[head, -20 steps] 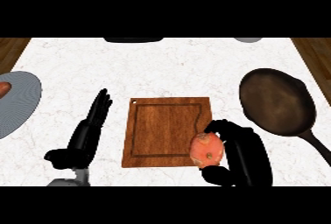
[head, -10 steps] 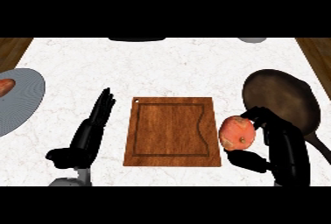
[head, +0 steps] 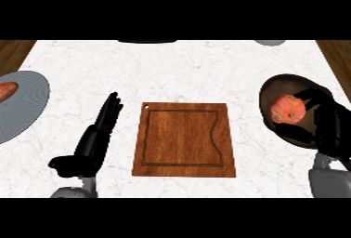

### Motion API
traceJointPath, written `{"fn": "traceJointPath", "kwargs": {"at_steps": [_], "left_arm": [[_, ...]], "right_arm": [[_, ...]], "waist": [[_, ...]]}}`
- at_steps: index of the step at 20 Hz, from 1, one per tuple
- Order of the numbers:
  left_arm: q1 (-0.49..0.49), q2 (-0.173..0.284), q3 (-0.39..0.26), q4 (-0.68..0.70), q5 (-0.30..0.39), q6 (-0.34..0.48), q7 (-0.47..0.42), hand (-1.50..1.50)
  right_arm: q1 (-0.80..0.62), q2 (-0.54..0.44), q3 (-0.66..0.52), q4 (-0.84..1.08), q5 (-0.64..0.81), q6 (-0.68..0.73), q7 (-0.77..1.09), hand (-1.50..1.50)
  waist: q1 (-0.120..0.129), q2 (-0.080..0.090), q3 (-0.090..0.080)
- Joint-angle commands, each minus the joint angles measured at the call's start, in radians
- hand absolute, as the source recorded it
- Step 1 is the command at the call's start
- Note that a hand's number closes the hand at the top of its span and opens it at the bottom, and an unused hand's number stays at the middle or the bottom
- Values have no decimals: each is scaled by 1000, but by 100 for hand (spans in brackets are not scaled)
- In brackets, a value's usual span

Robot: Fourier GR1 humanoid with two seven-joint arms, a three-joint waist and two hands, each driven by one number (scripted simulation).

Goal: Pick the squash from the cutting board and place it in the pan

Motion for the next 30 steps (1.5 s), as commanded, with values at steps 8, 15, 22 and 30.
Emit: {"fn": "traceJointPath", "kwargs": {"at_steps": [8,15,22,30], "left_arm": [[33,2,-20,-51,-16,-16,7,0],[-17,-23,-22,13,-33,-3,-20,0],[-9,-53,-52,17,-49,16,-15,0],[1,-34,-29,11,-39,2,-20,0]], "right_arm": [[-338,-147,-269,667,-244,-216,-388,150],[-469,-277,-269,999,-207,-34,-297,-150],[-564,-226,-223,1213,-199,144,-380,-150],[-612,-261,-405,1232,-382,126,-635,-150]], "waist": [[15,2,1],[38,14,0],[47,15,3],[34,14,4]]}}
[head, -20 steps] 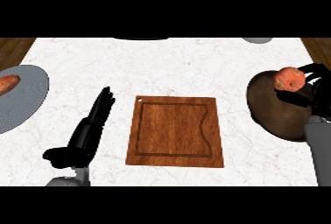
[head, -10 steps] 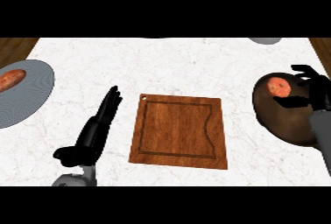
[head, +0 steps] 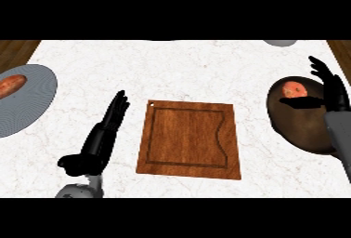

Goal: Pick the squash from the cutting board and place it in the pan

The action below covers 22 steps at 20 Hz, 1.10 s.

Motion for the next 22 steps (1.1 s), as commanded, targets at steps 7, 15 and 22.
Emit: {"fn": "traceJointPath", "kwargs": {"at_steps": [7,15,22], "left_arm": [[29,-11,-4,-27,-7,16,17,0],[-13,20,53,14,15,-5,11,0],[30,3,36,-18,6,-1,10,0]], "right_arm": [[9,-127,-179,78,-212,229,-153,-150],[171,-243,-205,96,-298,650,-290,-150],[326,-251,-153,37,-302,740,-462,-150]], "waist": [[-23,-9,-2],[-44,-16,-3],[-46,-18,-4]]}}
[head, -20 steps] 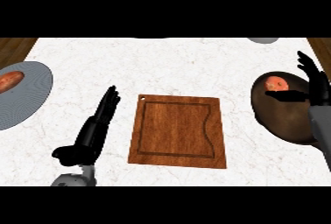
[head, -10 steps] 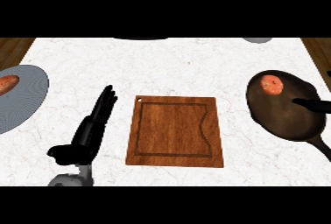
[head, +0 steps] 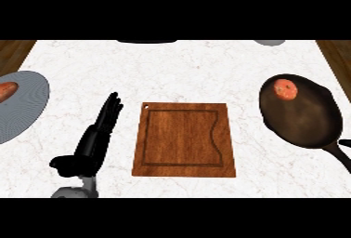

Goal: Pick the squash from the cutting board and place it in the pan

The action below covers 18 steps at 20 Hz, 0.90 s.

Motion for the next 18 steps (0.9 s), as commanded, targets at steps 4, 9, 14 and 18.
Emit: {"fn": "traceJointPath", "kwargs": {"at_steps": [4,9,14,18], "left_arm": [[44,13,6,13,-4,-21,-46,0],[4,-4,14,-16,-4,1,15,0],[31,6,23,63,-9,-28,-75,0],[-17,6,25,-7,-6,-24,34,0]], "right_arm": [[80,-37,34,-34,-20,83,-124,-150],[154,34,86,-122,-35,43,-131,-150],[197,-23,103,-90,-41,65,-169,-150],[193,-52,125,-91,-49,29,-141,-150]], "waist": [[5,1,0],[-5,-3,-1],[-1,-1,0],[-1,-1,0]]}}
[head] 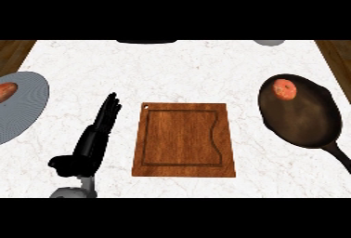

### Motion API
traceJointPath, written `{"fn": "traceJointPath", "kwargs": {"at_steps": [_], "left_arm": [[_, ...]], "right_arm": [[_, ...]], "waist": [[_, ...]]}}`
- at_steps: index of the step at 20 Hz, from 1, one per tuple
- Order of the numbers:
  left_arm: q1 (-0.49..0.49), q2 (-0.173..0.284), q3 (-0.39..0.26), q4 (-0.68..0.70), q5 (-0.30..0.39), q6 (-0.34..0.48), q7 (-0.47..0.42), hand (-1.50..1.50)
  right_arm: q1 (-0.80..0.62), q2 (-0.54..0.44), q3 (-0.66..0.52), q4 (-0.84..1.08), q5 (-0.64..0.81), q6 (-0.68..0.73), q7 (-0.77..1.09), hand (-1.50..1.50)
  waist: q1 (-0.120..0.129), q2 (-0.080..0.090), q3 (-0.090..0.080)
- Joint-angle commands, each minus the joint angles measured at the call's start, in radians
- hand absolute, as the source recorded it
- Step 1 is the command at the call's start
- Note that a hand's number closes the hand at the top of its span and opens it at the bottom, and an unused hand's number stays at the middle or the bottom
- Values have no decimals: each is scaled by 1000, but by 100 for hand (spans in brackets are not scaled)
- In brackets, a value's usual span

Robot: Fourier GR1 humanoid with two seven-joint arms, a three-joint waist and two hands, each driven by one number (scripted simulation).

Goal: Pick the squash from the cutting board and place it in the pan

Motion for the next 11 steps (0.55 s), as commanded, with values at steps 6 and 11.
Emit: {"fn": "traceJointPath", "kwargs": {"at_steps": [6,11], "left_arm": [[-29,-19,6,55,-20,5,-30,0],[-77,-28,20,17,-15,23,51,0]], "right_arm": [[82,59,53,-110,-42,7,-43,-150],[99,16,66,-120,-34,-52,-89,-150]], "waist": [[-6,-1,-1],[-6,-1,-1]]}}
